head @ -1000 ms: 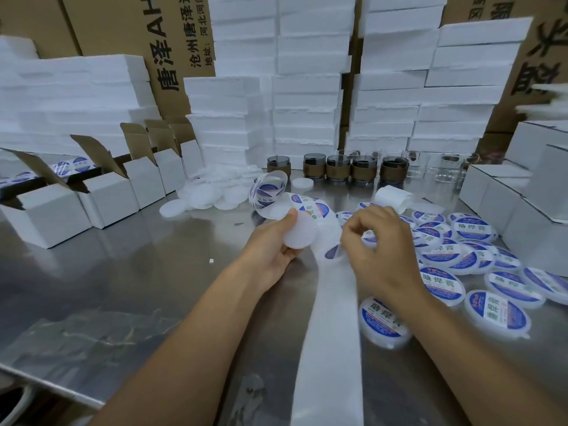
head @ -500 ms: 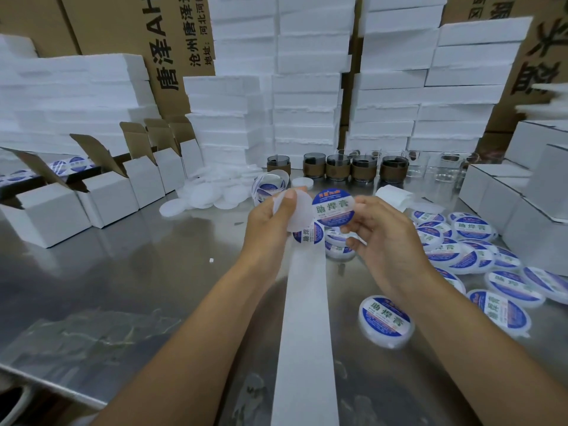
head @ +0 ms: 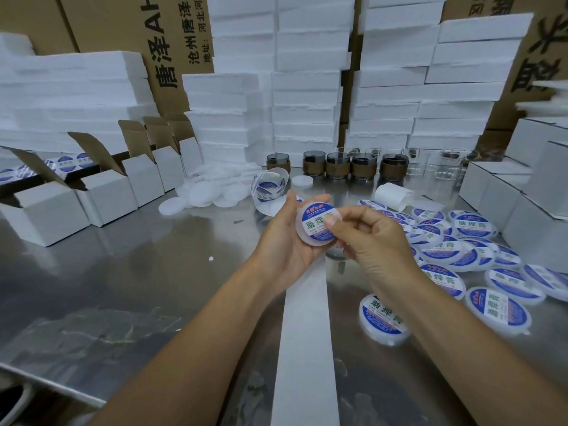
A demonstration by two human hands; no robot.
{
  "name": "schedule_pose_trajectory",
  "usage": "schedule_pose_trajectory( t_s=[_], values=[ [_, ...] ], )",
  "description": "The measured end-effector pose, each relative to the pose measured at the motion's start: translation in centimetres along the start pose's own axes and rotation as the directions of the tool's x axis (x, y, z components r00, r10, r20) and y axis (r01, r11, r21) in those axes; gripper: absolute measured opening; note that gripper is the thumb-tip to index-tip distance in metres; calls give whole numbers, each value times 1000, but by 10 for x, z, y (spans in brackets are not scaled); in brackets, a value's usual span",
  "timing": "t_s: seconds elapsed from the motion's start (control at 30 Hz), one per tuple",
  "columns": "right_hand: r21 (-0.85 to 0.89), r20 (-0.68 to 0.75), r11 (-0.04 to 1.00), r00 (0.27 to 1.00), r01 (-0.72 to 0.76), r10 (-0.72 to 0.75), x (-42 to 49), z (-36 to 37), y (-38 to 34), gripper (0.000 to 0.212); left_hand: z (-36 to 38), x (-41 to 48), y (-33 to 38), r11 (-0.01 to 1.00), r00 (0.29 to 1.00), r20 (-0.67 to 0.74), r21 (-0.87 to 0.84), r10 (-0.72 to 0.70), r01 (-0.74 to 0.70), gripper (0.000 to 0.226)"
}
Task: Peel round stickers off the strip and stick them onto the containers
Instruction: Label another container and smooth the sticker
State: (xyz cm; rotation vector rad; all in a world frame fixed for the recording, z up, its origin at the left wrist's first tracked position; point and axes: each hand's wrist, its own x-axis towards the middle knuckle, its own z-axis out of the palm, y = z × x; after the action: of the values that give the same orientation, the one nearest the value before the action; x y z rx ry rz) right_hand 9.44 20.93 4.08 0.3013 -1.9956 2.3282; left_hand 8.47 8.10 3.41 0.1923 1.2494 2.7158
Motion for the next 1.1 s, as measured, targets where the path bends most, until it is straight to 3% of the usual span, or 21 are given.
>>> schedule_pose_trajectory(
  t_s=[0.3, 0.47, 0.73, 1.1],
  values=[
    [-77, -37, 997, 999, -18, 15, 0, -1, 1, 14, 3, -3, -1, 993, 1000, -6, 113, -16, 16, 50],
    [-69, -55, 997, 998, -23, 20, 0, -1, 2, 12, 6, -5, 0, 993, 995, 100, 117, 10, -22, 36],
    [-53, -78, 999, 997, -10, 6, 0, -1, 1, 9, 2, -1, -3, 994, 992, 128, 101, 18, -31, 52],
    [-78, -104, 997, 995, -9, 1, 0, -1, 1, 9, 3, -2, -4, 990, 995, 100, 139, 14, -28, 46]
  ],
)
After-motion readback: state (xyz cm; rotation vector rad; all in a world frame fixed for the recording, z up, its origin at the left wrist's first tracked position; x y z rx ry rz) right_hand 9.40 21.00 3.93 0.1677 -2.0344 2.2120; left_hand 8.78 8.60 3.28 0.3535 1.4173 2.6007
